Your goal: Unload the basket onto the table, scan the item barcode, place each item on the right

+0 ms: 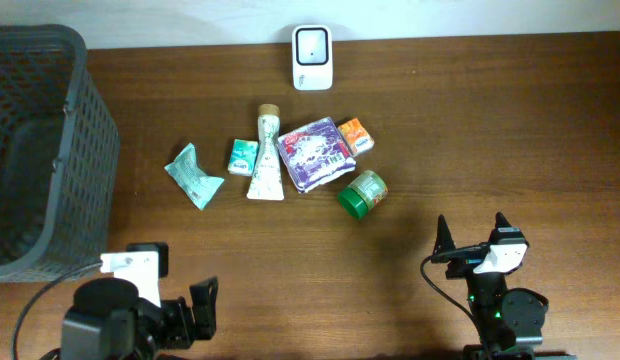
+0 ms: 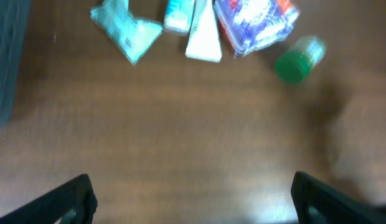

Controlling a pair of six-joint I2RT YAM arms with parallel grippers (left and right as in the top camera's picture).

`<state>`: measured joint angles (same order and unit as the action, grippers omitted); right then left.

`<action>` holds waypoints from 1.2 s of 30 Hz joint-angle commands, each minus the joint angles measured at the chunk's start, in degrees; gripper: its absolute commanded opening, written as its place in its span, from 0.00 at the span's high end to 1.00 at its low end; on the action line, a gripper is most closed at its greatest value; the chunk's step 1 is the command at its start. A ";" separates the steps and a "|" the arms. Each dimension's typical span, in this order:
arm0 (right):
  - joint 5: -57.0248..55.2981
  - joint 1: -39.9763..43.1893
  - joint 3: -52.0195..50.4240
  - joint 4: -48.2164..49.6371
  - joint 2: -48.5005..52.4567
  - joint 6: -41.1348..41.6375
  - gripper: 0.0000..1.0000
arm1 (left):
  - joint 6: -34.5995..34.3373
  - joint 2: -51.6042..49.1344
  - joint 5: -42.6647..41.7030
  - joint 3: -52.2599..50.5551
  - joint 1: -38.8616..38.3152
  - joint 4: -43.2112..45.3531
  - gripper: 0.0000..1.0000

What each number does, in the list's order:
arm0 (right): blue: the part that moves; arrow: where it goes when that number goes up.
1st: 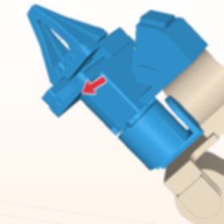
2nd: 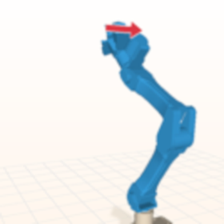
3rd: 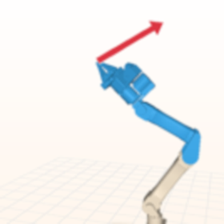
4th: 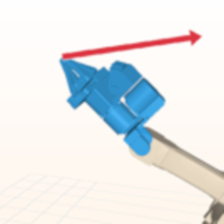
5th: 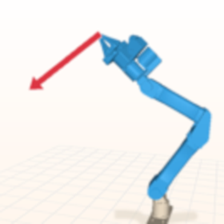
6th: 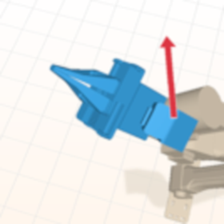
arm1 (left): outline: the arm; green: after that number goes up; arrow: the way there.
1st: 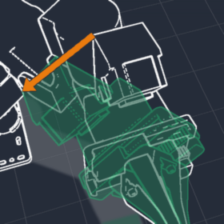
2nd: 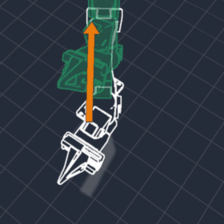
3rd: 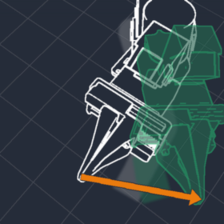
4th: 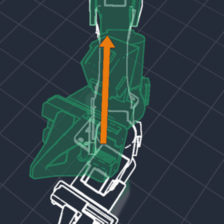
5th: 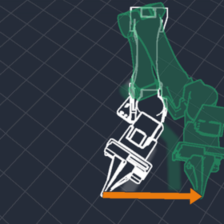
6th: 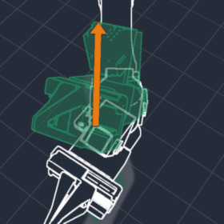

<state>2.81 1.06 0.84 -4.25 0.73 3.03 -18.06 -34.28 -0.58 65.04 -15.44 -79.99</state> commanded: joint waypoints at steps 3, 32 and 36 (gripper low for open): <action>-0.31 -0.31 -0.52 -0.04 -0.33 0.44 0.01 | -0.55 0.07 0.61 -0.24 0.24 -7.87 0.01; -0.31 -0.31 -0.52 -0.04 -0.33 0.46 0.01 | 22.88 13.62 -20.24 -13.31 16.57 26.12 0.01; -0.31 -0.31 -0.52 -0.04 -0.33 0.44 0.01 | 22.86 14.97 -22.67 -21.94 18.62 30.69 0.01</action>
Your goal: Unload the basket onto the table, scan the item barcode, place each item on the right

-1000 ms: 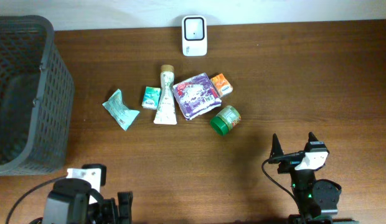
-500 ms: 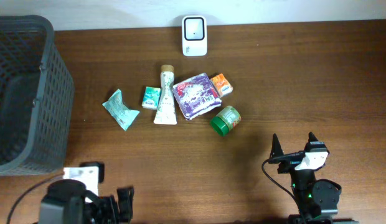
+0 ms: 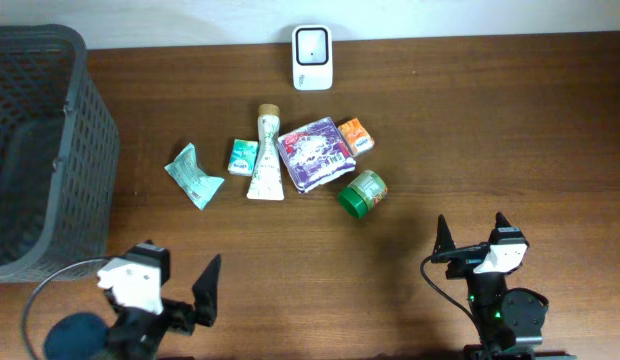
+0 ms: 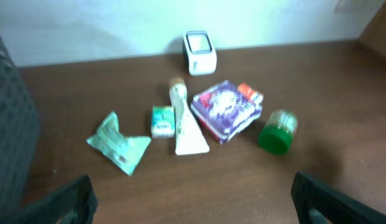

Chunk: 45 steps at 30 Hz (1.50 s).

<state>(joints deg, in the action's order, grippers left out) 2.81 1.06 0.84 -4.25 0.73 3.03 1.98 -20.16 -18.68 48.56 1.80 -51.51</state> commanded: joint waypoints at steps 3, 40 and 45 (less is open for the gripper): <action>-0.31 -0.31 -0.52 -0.04 -0.33 0.44 0.01 | 2.86 0.85 -4.37 -8.55 1.49 2.86 0.01; -0.31 -0.31 -0.52 -0.04 -0.33 0.44 0.01 | -6.71 19.87 12.26 -42.34 1.46 50.82 0.01; -0.31 -0.31 -0.52 -0.04 -0.33 0.44 0.01 | -6.71 19.87 11.82 -42.34 1.42 51.54 0.01</action>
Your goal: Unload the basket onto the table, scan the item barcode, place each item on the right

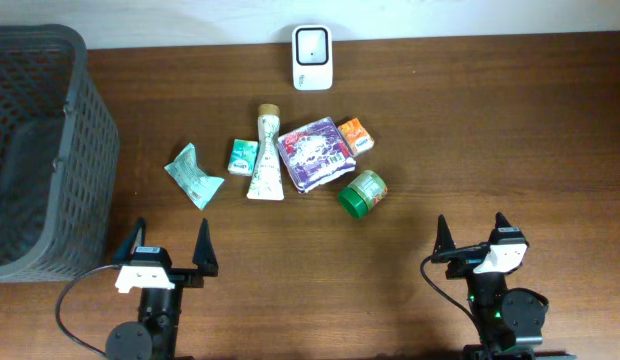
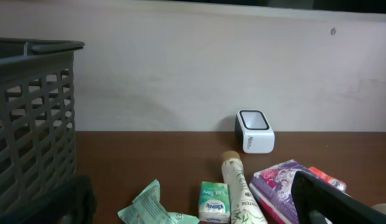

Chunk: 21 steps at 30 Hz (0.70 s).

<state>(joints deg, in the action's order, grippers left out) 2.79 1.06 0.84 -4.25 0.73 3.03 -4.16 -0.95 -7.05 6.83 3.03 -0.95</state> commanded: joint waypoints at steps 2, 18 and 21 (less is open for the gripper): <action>-0.28 -0.31 -0.52 -0.04 -0.33 0.44 0.01 | -0.57 0.66 -0.31 -0.61 -0.09 2.25 0.01; -0.28 -0.31 -0.52 -0.04 -0.33 0.44 0.01 | -0.52 0.66 2.38 -0.59 -0.98 -7.34 0.01; -0.28 -0.31 -0.52 -0.04 -0.33 0.44 0.01 | -0.52 0.66 2.38 -0.59 0.13 -9.16 0.01</action>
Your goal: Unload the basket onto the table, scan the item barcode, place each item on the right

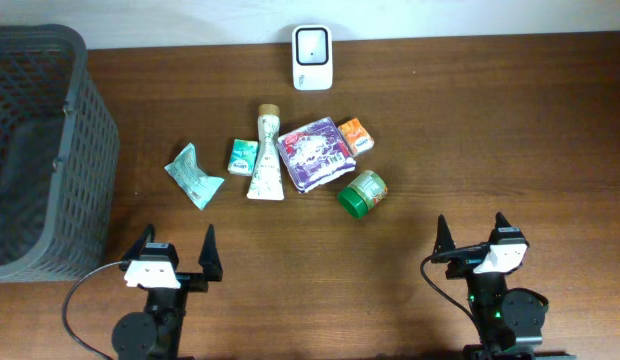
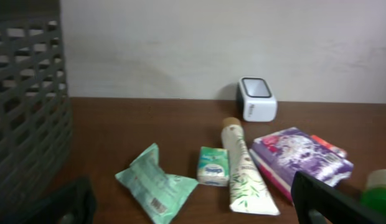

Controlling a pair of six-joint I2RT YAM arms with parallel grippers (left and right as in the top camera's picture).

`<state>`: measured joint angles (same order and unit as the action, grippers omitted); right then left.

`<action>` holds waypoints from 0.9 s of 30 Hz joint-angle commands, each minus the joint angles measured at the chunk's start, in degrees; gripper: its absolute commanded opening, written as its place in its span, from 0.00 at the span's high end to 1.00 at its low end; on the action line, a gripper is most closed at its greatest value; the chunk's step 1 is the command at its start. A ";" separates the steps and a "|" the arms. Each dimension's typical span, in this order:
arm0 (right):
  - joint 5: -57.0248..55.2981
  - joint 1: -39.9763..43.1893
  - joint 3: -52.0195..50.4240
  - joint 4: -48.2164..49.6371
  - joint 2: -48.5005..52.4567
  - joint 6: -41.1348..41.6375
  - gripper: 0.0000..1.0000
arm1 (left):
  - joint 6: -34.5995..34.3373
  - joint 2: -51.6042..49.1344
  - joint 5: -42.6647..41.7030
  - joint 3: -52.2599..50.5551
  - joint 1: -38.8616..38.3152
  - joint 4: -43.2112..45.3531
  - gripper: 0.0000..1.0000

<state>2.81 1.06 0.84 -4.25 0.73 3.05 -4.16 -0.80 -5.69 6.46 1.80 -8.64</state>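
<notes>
The white barcode scanner [image 1: 312, 44] [image 2: 256, 98] stands at the table's far edge. In front of it lie a teal pouch [image 1: 193, 175] [image 2: 157, 191], a small green tissue pack [image 1: 241, 156] [image 2: 213, 166], a cream tube [image 1: 265, 155] [image 2: 241, 171], a purple pack [image 1: 314, 153] [image 2: 300, 157], an orange box [image 1: 356, 135] and a green-lidded jar [image 1: 362, 192] [image 2: 380, 186]. My left gripper [image 1: 177, 245] [image 2: 190, 190] is open and empty, near the front edge, short of the pouch. My right gripper [image 1: 470, 232] stands open and empty at the front right.
A dark grey mesh basket [image 1: 40, 150] [image 2: 25, 118] fills the left side of the table. A pale wall runs behind the scanner. Bare wood lies between the items and both grippers.
My left gripper has shifted slightly right and toward the items, and its view now points lower, showing more of the table and items. The right arm and all items are unmoved.
My left wrist first sat low at the front left, looking down on the table. Then it faced further up, taking in the items and scanner. Then it stood level, facing the wall, and now it has edged closer to the items, still open. The right arm stayed put.
</notes>
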 commanded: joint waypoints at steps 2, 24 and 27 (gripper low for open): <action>-0.31 -0.31 -0.52 -0.04 -0.33 0.42 0.01 | -0.52 0.50 1.03 -0.22 2.21 -3.96 0.01; 12.55 -0.31 -0.52 7.30 -0.33 9.14 0.01 | -0.52 0.39 1.03 -0.13 5.92 -12.07 0.01; 39.08 -0.31 -0.52 12.52 -0.33 28.76 0.01 | -0.52 0.39 1.03 -0.13 5.92 -12.07 0.01</action>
<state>17.69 1.06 0.62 7.16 0.73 14.20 -4.16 -0.80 -5.06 6.42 7.49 -20.36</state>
